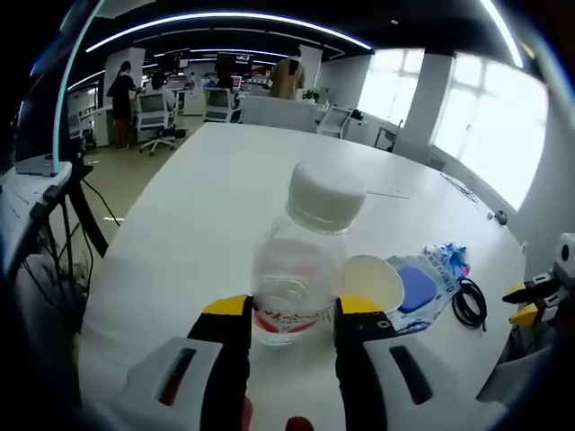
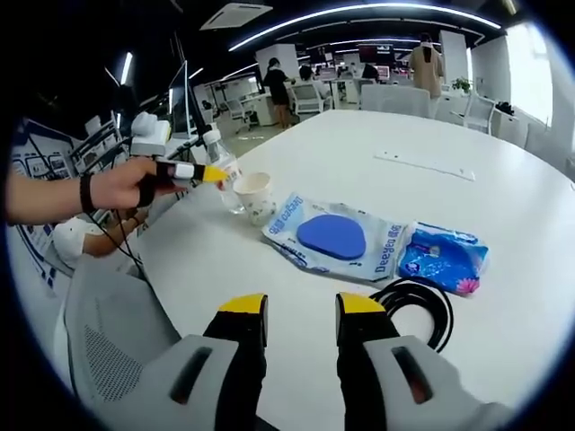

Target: Arrange the tabletop items into an orderly group along one side of the table until the central work area is clear of visible clutter.

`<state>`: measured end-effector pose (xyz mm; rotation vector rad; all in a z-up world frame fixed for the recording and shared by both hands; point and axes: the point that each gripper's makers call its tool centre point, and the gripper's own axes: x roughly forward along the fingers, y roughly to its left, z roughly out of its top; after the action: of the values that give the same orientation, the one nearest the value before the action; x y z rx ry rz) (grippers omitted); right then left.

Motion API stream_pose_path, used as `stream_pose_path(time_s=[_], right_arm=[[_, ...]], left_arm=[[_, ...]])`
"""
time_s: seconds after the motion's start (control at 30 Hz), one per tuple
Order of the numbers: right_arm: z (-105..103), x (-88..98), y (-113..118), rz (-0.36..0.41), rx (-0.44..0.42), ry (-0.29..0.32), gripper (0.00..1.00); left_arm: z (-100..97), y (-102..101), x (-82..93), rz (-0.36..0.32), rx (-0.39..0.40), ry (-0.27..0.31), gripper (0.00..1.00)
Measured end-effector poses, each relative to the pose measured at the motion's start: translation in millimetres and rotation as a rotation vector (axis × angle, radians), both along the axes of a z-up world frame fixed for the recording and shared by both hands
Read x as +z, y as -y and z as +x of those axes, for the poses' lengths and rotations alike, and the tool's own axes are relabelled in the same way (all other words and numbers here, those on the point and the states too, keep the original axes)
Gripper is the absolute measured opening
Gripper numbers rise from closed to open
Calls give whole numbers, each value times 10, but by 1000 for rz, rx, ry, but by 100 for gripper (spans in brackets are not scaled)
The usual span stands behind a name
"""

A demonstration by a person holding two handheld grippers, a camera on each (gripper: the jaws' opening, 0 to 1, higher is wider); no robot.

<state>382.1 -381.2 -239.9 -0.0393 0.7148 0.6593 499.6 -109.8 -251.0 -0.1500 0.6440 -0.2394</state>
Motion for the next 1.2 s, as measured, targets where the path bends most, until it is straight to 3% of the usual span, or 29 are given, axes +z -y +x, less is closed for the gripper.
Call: stream_pose_path(time_s=[0.47, 0.7, 1.2], right_arm=[[8, 17, 112, 11, -31, 7, 29], [8, -16, 294, 16, -67, -2, 30], [21, -178, 729, 30, -172, -37, 30]], left_arm=[[-6, -15, -25, 4, 45, -20, 35], [-15, -16, 38, -11, 63, -1, 39], [-377, 56, 116, -1, 72, -3, 40]])
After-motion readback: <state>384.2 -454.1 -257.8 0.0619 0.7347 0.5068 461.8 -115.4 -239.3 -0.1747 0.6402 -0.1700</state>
